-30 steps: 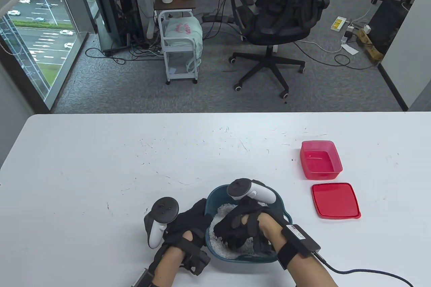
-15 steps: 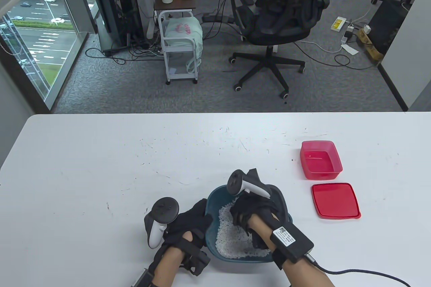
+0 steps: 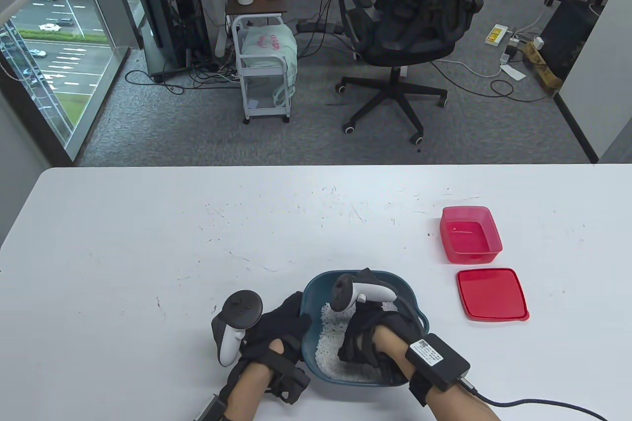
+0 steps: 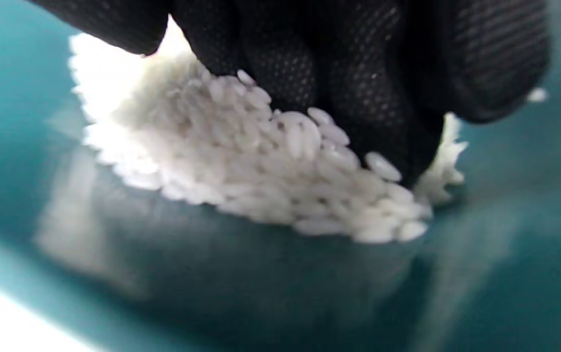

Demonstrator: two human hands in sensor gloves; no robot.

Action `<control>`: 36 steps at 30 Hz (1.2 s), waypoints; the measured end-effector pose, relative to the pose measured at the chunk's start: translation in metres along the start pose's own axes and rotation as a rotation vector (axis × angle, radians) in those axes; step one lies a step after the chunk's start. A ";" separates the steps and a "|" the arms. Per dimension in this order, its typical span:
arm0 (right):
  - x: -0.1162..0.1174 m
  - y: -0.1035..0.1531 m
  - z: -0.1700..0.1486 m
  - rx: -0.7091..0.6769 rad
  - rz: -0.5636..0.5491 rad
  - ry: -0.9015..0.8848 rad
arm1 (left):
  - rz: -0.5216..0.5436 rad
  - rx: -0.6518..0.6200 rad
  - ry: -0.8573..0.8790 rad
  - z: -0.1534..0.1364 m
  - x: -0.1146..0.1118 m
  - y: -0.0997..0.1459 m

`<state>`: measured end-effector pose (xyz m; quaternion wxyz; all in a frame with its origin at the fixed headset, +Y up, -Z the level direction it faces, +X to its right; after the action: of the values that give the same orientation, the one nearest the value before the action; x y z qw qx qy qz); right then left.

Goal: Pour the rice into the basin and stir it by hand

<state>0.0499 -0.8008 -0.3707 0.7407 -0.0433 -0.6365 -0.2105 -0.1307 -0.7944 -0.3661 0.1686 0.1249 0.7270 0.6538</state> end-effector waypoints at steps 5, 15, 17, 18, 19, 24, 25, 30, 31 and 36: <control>-0.001 0.002 0.016 -0.327 0.079 -0.166 | -0.004 -0.003 -0.001 0.000 0.000 0.000; -0.040 0.008 0.006 -0.300 -0.128 -0.310 | -0.016 -0.015 -0.001 0.001 -0.001 0.000; -0.046 0.013 0.000 -0.209 -0.224 -0.271 | -0.018 -0.016 -0.002 0.001 -0.002 0.000; -0.049 0.017 -0.004 -0.161 -0.255 -0.237 | -0.017 -0.016 -0.001 0.001 -0.002 0.001; -0.050 0.020 -0.008 -0.107 -0.279 -0.218 | -0.018 -0.016 -0.002 0.001 -0.003 0.000; -0.048 0.033 -0.028 0.179 -0.318 -0.098 | -0.013 -0.011 -0.003 0.001 -0.003 0.000; -0.046 0.034 -0.029 0.221 -0.308 -0.072 | -0.010 -0.008 -0.002 0.001 -0.003 0.000; -0.032 0.032 -0.027 0.336 -0.235 0.049 | 0.000 -0.004 -0.002 0.001 -0.002 0.000; -0.028 0.030 -0.026 0.348 -0.216 0.060 | 0.002 -0.003 -0.003 0.001 -0.002 0.001; -0.009 0.017 -0.020 0.309 -0.079 0.086 | 0.006 0.001 -0.001 0.001 -0.003 0.001</control>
<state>0.0735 -0.7892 -0.3797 0.7563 0.1051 -0.6303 -0.1405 -0.1280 -0.7944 -0.3652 0.1668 0.1277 0.7269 0.6538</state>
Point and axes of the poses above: the tracker on the back of each hand, its own z axis roughly to the thumb side, its own y axis roughly from the fingertips to the wrist, x = y × z, the point moved 4 cm from there along -y, roughly from the wrist to the fingertips, and after that the axes turned 12 degrees about z, right-handed, at the moved point
